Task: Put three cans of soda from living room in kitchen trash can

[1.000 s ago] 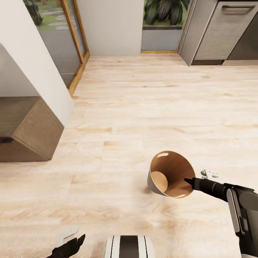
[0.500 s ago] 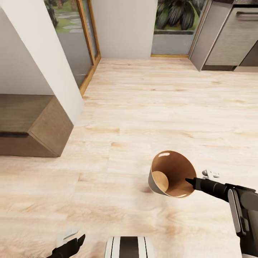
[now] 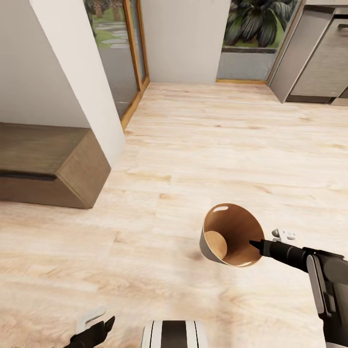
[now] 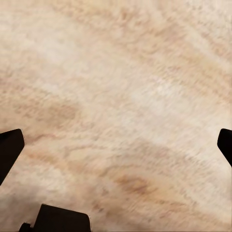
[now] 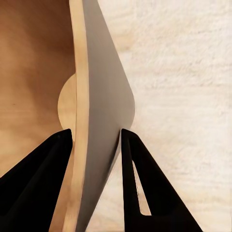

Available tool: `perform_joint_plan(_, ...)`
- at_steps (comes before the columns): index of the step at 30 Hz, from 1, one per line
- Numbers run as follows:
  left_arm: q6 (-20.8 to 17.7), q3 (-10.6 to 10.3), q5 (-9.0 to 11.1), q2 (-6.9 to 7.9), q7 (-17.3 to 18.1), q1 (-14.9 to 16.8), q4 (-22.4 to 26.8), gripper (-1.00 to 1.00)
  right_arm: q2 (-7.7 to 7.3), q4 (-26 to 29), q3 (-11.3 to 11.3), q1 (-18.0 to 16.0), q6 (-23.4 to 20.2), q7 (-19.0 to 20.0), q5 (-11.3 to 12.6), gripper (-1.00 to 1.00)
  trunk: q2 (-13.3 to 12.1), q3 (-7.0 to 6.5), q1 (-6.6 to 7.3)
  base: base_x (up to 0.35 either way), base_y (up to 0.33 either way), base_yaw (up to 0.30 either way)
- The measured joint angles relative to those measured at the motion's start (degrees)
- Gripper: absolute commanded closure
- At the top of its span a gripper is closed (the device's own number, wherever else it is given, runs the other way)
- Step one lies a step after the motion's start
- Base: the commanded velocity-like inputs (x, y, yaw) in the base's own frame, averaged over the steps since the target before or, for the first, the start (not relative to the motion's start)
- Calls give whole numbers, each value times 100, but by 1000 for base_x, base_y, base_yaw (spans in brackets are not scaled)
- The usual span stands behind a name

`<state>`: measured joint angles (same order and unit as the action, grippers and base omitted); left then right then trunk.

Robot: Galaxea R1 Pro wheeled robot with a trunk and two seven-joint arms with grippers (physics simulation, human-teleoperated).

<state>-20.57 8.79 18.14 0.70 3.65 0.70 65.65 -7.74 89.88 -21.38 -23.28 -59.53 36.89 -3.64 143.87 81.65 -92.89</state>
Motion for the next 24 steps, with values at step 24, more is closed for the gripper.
perform_joint_plan(24, 18, 0, -12, 0, -40, 0, -41, -100, 0, 0, -37, 0, 0, -3, -7, 100, 0, -182, 0, 0, 0, 156)
